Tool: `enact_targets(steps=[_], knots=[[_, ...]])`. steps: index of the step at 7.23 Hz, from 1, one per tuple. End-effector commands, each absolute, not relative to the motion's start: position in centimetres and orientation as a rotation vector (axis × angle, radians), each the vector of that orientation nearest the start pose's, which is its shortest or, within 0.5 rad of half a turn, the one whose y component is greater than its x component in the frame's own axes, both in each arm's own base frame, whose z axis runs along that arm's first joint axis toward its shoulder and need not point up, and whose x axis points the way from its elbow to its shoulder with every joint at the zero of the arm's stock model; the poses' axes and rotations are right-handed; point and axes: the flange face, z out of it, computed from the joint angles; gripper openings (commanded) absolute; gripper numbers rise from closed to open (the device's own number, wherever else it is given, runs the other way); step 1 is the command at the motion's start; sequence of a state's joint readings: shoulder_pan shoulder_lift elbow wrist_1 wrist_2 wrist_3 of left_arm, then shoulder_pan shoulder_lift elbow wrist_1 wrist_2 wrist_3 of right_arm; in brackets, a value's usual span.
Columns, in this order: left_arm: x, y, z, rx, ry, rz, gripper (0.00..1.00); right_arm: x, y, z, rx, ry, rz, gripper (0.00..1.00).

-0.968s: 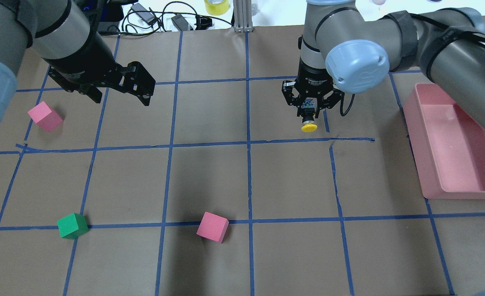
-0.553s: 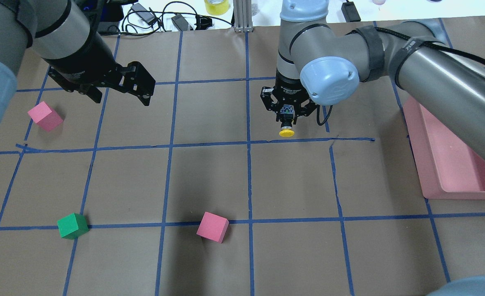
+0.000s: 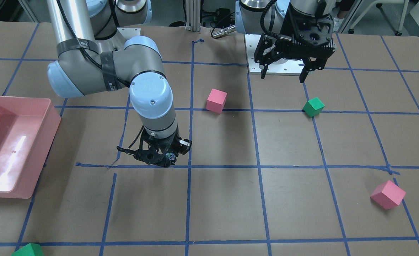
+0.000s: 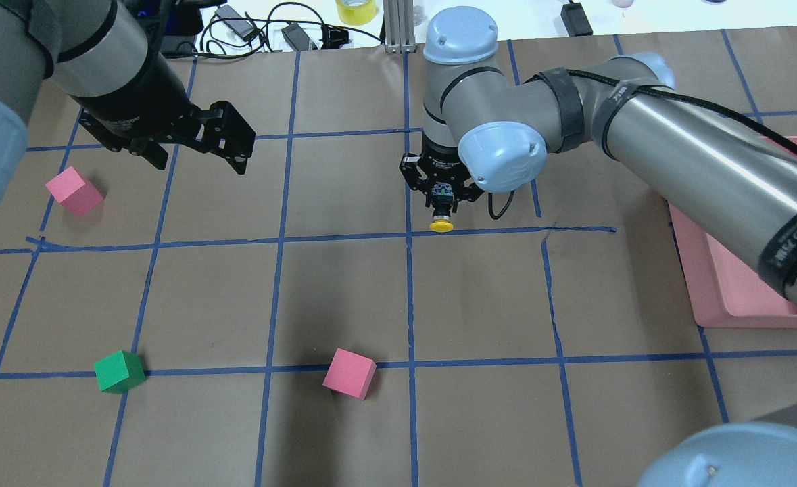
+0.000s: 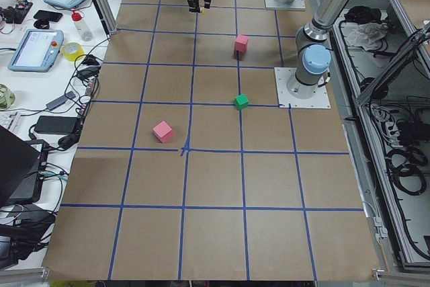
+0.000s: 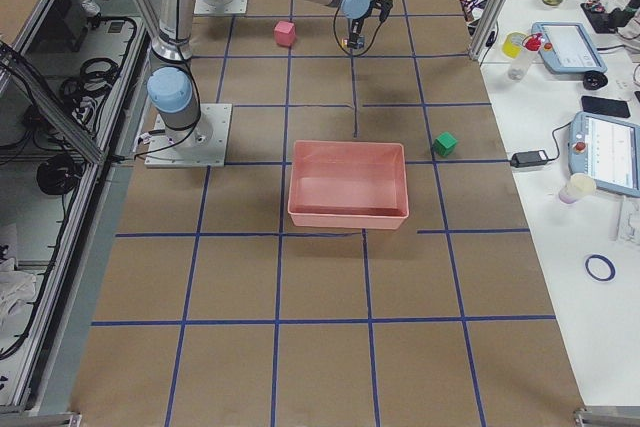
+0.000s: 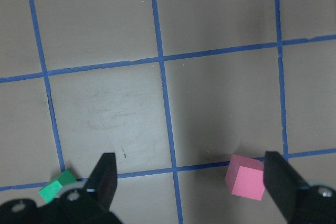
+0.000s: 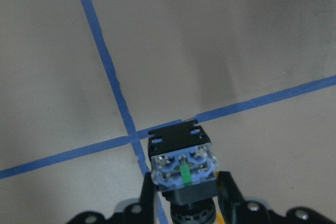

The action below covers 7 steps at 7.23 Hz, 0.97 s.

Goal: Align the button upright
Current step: 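Carry the switch toward the table center with the right gripper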

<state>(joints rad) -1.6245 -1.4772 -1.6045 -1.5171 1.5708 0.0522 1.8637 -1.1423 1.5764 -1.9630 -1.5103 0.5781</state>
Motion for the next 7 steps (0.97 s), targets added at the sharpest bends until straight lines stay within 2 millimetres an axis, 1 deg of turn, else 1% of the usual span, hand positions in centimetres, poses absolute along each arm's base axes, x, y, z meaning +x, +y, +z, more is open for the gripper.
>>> enact_targets(steps=[1, 3, 4, 5, 7], knots=[[-15.79, -45.43, 52.14, 0.166, 3.132, -0.178, 1.00, 33.10, -56.35, 26.40, 0.460, 3.049, 0.073, 0.00], [-15.79, -45.43, 52.14, 0.166, 3.132, -0.178, 1.00, 33.59, -56.28, 26.13, 0.446, 3.049, 0.065, 0.00], [-15.79, -45.43, 52.14, 0.166, 3.132, -0.178, 1.00, 33.74, -56.11, 26.40, 0.443, 3.048, 0.061, 0.00], [-15.79, -45.42, 52.07, 0.166, 3.132, -0.176, 1.00, 33.74, -55.88, 25.61, 0.436, 3.058, 0.080, 0.00], [-15.79, -45.42, 52.07, 0.166, 3.132, -0.176, 1.00, 33.83, -56.14, 25.42, 0.419, 3.060, 0.077, 0.00]])
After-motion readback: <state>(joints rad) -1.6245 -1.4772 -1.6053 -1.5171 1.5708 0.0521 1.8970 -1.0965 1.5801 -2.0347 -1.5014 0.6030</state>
